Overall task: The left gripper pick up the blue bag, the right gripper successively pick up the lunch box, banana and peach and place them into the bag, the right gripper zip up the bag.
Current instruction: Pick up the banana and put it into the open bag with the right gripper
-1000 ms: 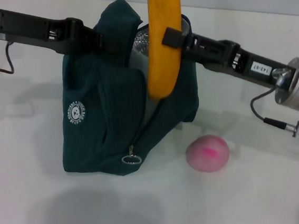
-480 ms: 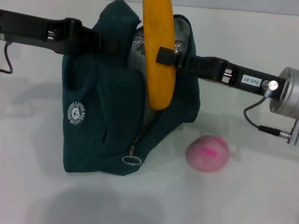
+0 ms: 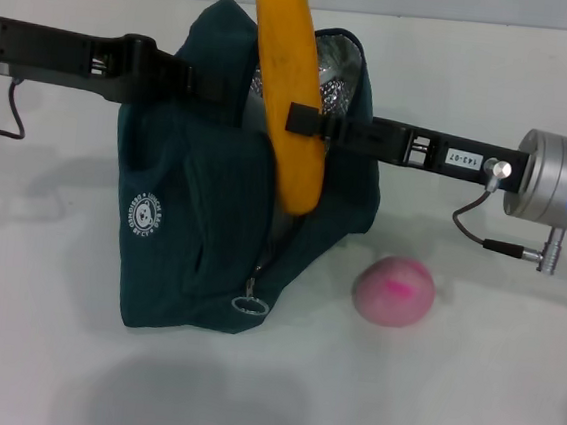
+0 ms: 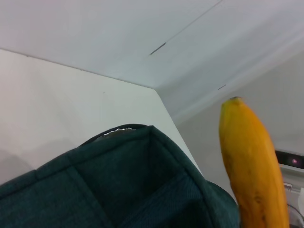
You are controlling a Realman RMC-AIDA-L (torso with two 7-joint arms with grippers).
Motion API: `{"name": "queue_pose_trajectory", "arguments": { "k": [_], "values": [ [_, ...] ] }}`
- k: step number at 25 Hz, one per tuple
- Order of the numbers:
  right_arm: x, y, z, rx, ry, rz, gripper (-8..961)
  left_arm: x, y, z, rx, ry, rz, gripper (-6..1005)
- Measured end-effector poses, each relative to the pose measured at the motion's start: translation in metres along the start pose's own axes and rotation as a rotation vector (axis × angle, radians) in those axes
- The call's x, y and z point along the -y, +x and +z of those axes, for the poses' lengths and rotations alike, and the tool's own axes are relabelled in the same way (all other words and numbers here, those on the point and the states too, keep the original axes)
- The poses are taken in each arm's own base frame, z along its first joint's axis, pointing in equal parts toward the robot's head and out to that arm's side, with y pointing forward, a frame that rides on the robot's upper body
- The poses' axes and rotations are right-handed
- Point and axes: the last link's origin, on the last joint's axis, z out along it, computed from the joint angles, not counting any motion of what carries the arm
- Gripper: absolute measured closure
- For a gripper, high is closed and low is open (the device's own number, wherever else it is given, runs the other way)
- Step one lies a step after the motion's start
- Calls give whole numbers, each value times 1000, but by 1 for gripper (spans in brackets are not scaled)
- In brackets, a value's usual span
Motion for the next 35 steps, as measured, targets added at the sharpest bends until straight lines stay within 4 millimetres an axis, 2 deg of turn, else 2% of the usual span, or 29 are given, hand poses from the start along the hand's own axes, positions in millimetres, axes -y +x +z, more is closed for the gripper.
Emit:
{"name": "queue_pose_trajectory", "arguments": {
  "k": [35],
  "values": [
    [1,-6,2,16,17,-30,339,-2,1,2,5,-8,4,958]
  ]
}}
